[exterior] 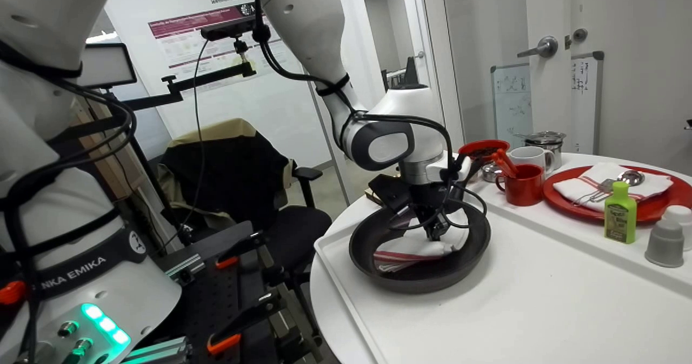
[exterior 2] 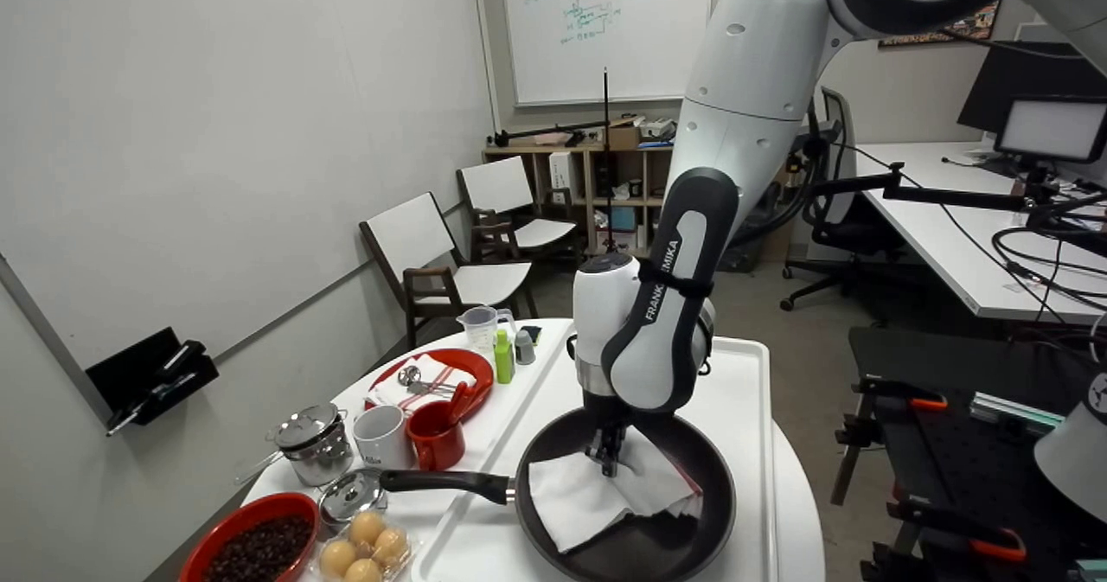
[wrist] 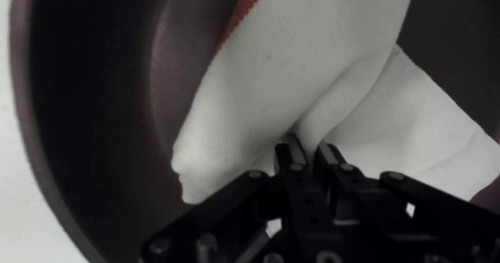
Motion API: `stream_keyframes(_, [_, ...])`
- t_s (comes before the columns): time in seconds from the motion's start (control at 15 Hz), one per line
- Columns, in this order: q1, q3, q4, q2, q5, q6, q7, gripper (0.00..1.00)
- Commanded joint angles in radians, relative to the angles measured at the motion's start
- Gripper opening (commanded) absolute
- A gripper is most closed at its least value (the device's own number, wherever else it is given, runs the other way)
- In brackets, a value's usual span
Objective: Use the tissue to wipe the pan
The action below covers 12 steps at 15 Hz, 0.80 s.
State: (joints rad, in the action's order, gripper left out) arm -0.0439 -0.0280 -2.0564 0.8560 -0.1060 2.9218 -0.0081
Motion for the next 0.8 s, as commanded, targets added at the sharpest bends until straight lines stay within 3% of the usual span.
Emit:
stream_keyframes(0.0, [0.018, -0.043, -0.024, 0.013, 0.045, 0.051, -0.044, 0.08])
stream_keyframes(0.47, [0.082, -0.015, -0.105, 0.027, 0.176, 0.075, -0.12, 0.08])
stream_keyframes(0.73, [0.155, 0.073, -0.187, 0.017, 0.283, 0.098, -0.144, 0.08])
